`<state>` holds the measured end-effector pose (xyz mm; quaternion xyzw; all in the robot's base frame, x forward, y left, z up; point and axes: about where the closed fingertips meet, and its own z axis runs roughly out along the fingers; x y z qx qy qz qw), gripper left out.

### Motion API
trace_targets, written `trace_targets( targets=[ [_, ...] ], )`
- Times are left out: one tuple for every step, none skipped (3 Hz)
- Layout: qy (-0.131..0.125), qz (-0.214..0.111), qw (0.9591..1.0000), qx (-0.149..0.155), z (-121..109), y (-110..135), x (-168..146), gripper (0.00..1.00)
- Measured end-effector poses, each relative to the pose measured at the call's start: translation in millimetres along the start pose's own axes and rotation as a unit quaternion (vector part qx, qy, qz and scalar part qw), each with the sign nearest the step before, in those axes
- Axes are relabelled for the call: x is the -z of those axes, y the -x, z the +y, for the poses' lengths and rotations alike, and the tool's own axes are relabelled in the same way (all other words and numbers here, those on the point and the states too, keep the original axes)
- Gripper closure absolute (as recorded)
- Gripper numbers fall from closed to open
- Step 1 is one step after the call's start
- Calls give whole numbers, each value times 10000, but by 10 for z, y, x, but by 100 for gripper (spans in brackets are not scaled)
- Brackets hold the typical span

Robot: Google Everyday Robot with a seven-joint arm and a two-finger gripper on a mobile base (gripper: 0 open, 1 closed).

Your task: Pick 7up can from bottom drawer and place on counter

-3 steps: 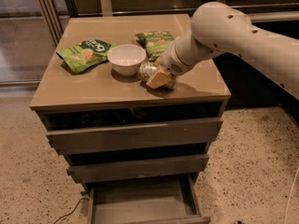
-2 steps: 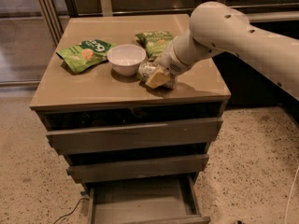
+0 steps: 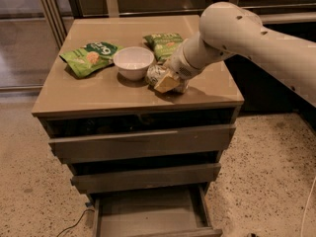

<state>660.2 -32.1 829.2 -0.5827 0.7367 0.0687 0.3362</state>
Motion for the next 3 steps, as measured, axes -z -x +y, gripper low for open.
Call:
trace_targets(
  targets=[
    [0,0,10000,0,0,0,0,17],
    [1,0,10000,0,1,0,-1,0],
    [1,0,10000,0,1,0,-1,0]
  ],
)
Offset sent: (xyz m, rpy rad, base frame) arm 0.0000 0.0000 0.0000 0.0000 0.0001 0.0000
